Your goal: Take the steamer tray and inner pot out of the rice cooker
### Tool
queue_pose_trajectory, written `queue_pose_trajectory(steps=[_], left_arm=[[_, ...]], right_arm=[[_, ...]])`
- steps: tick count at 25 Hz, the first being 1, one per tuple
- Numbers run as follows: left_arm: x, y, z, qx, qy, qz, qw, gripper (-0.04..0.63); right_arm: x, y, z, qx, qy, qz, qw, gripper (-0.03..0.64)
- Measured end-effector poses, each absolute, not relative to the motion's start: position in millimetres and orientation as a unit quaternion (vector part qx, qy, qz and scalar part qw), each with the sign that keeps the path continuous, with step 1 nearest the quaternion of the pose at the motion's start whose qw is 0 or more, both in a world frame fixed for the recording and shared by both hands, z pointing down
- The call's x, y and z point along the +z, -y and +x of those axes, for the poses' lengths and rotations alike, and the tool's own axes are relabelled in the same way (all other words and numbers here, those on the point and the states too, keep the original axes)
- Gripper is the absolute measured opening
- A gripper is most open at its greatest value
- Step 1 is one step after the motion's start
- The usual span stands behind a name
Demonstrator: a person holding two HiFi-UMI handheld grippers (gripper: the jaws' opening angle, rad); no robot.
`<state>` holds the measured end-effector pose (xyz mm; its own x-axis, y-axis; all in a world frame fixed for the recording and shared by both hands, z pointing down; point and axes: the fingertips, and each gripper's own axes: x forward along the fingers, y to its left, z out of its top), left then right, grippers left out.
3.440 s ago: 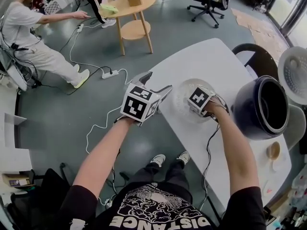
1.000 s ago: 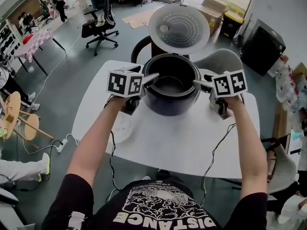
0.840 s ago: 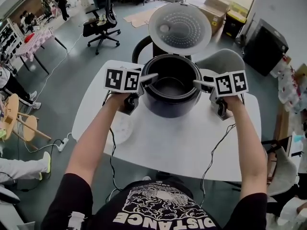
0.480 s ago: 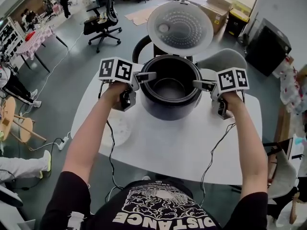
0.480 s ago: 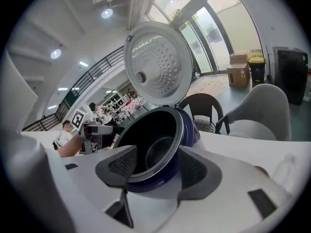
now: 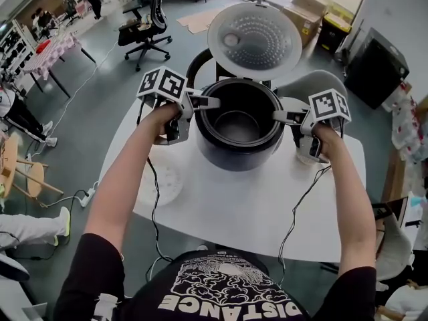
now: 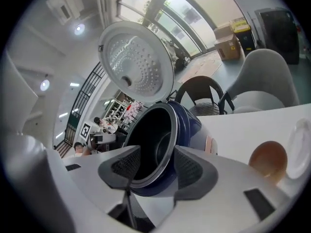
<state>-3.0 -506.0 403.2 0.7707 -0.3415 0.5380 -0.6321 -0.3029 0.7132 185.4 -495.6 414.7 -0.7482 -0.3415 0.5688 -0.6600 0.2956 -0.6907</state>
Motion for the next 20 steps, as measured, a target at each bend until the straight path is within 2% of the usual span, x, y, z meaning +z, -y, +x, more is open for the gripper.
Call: queue_pose_trajectory(steps=[6, 10, 15, 18, 20], left_arm=[[410, 507, -8, 0.154, 0.306, 0.784, 0.518, 0.26], [413, 508, -11, 0.143, 0.306, 0.777, 0.53, 0.2], [424, 514, -19, 0.132, 0.316, 0.77, 0.539, 0.119], [427, 516, -20, 0.132, 0.323, 0.768, 0.538, 0.058], [426, 516, -20, 0.122, 0.326, 0.767, 0.54, 0.054]], right_arm=[[418, 500, 187, 0.52, 0.793, 0.289, 0.129, 0.208], [423, 505, 193, 0.532, 0.791, 0.289, 0.093, 0.144], [430, 512, 196, 0.516, 0.791, 0.309, 0.115, 0.118], [433, 513, 201, 0.512, 0.786, 0.321, 0.126, 0.066], [433, 514, 202, 0.513, 0.783, 0.33, 0.123, 0.063]])
